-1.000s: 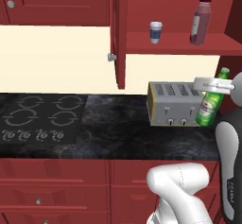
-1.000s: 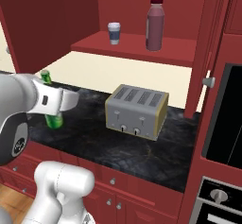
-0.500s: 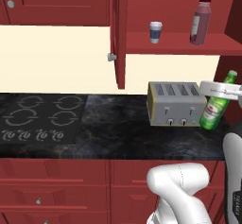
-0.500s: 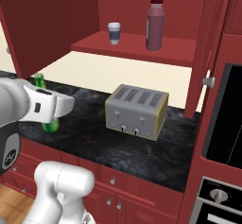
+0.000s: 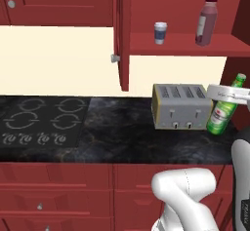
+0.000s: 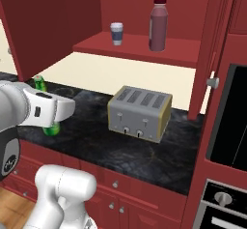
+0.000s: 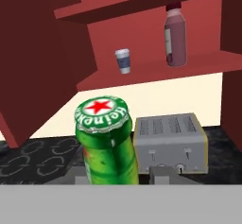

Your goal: Sort all alcoholic drinks to one cabinet, and non-alcoholic drinks to the other.

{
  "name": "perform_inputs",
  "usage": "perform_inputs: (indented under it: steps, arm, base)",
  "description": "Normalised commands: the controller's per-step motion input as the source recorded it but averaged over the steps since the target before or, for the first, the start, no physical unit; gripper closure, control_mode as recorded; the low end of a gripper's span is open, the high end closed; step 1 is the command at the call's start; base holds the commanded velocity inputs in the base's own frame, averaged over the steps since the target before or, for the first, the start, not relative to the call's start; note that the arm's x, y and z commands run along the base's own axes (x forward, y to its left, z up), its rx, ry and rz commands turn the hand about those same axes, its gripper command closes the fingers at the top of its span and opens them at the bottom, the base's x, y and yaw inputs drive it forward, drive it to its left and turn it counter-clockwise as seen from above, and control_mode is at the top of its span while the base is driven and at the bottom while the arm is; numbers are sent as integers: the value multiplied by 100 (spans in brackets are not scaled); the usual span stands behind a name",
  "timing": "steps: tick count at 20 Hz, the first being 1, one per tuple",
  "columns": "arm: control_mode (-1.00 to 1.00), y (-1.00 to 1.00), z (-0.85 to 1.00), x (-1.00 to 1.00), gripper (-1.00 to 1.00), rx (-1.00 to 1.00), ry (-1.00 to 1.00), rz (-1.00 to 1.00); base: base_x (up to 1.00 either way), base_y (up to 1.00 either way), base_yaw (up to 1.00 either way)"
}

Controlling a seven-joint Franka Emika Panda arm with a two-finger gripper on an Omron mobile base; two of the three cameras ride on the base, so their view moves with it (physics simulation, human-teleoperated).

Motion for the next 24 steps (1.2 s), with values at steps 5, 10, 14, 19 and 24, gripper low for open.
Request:
perform_inputs:
  steps: [5, 10, 14, 19, 24]
  arm:
    - [100, 0, 0, 0, 100, 0, 0, 0]
    - [100, 0, 0, 0, 100, 0, 0, 0]
    - [100, 0, 0, 0, 100, 0, 0, 0]
    - [100, 0, 0, 0, 100, 0, 0, 0]
    - [100, 0, 0, 0, 100, 0, 0, 0]
  base:
    - [-34, 0, 0]
    - [-41, 0, 0]
    - [-45, 0, 0]
    - [-39, 6, 0]
    - [-25, 20, -1]
